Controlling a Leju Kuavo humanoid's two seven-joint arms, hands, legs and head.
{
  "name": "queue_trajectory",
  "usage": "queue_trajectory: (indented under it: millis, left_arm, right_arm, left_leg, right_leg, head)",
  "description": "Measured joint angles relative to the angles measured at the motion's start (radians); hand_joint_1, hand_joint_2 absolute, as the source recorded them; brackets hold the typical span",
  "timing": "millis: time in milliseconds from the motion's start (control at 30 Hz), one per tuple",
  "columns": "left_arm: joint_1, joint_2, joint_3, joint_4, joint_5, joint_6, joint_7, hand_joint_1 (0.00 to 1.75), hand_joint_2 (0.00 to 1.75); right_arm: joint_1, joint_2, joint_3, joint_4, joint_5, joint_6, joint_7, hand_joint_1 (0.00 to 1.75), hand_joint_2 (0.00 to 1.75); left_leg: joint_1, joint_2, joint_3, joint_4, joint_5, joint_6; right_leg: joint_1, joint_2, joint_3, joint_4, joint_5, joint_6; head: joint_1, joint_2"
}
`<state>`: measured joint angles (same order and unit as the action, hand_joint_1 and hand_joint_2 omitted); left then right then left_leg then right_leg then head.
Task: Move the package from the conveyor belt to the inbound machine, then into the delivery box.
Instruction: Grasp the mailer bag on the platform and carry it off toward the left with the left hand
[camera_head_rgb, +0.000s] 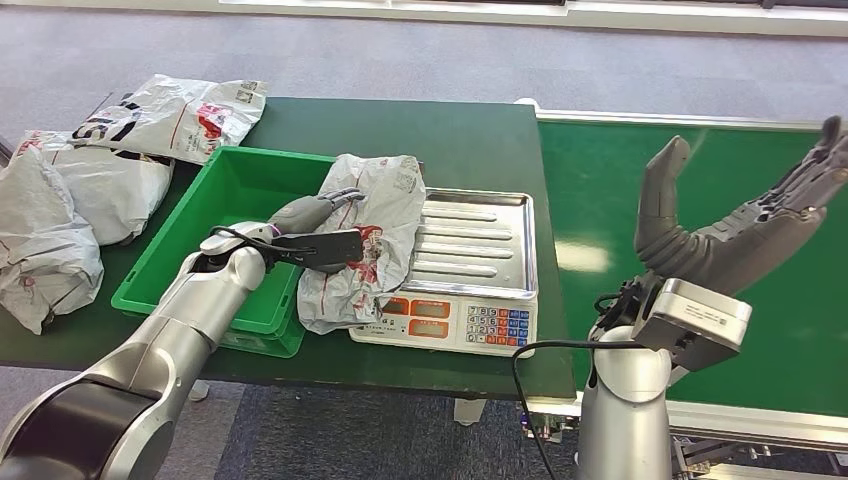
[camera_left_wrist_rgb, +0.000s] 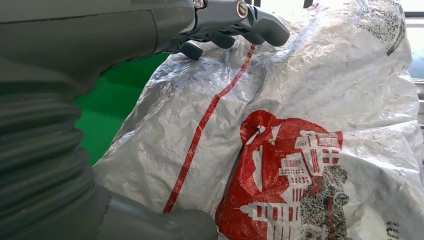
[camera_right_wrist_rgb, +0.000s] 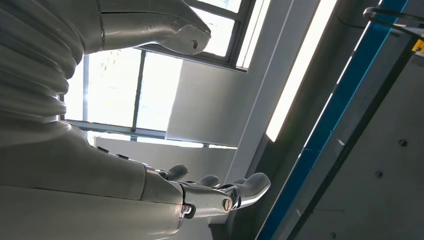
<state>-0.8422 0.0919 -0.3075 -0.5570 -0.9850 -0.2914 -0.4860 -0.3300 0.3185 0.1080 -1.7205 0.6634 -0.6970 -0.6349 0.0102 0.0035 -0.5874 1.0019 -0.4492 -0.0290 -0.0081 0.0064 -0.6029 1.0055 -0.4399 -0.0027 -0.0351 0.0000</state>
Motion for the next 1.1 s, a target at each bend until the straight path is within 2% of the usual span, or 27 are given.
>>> queue_trajectory:
  millis: [1100]
  left_arm:
    - [0.0, 0.001, 0.0, 0.001, 0.0, 0.0, 0.0, 0.0, 1.75]
  right_arm:
    - [0.0, 0.0, 0.0, 0.004, 0.0, 0.0, 0.0, 0.0, 1.75]
  left_leg:
    - [0.0, 0.0, 0.0, 0.0, 0.0, 0.0]
  right_leg:
    - [0.0, 0.0, 0.0, 0.0, 0.0, 0.0]
  head:
    - [0.0, 0.0]
